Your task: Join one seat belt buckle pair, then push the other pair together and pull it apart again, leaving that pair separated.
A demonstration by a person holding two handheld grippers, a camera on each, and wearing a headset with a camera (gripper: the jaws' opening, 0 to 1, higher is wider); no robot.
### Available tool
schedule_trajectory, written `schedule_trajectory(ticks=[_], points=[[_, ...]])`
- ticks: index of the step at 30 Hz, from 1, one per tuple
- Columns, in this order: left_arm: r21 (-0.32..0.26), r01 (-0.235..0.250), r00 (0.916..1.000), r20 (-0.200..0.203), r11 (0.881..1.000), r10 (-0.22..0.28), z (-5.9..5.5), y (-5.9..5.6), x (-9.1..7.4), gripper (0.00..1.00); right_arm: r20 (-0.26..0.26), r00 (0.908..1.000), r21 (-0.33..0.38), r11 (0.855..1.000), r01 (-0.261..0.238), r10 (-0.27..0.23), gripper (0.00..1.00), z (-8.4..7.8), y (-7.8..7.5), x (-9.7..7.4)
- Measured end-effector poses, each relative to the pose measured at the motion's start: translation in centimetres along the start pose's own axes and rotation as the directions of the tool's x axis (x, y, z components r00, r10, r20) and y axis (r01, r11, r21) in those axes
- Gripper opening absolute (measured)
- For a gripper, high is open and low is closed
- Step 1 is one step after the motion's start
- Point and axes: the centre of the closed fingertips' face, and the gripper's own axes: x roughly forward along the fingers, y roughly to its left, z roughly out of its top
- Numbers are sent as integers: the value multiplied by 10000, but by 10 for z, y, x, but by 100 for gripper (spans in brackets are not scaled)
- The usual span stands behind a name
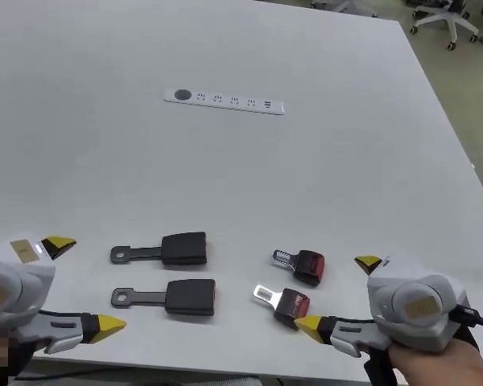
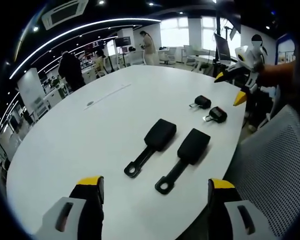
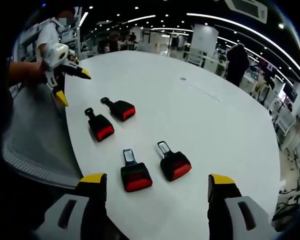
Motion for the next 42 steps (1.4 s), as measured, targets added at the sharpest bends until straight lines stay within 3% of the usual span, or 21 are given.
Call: schedule_trajectory(ticks=[10,20,23,25,28,32,36,42], points=[[-11,-16,9999,-118,10000,15,-3,1,-2,92,-86,10000,-136,9999,-11,9,86,-1,2,-1],[108,150,9997,-185,9998,-148,0,-2,0,90,-149,9999,-199,9998,61,-64,83,-2,-1,-4],[124,220,9995,-208,9997,-217,2,-4,1,88,-111,9999,-210,9998,7,-9,80,-2,0,-4],[85,280,9994,-222,9996,-278,2,-6,4,87,57,9999,-206,9997,-135,136,70,0,2,-4],[492,652,9972,-403,9967,-632,0,-15,14,85,106,9996,-169,9996,-245,247,63,1,4,-2],[1161,785,9960,-507,9901,-730,11,-23,19,82,54,9992,-286,9988,-406,408,60,3,8,1],[1470,1060,9940,-431,9834,-1007,22,-30,26,78,-115,9976,-428,9967,-687,683,54,-1,14,6],[1803,1656,9858,-575,9696,-1577,26,-42,40,71,-203,9954,-432,9946,-945,937,52,-3,19,11]])
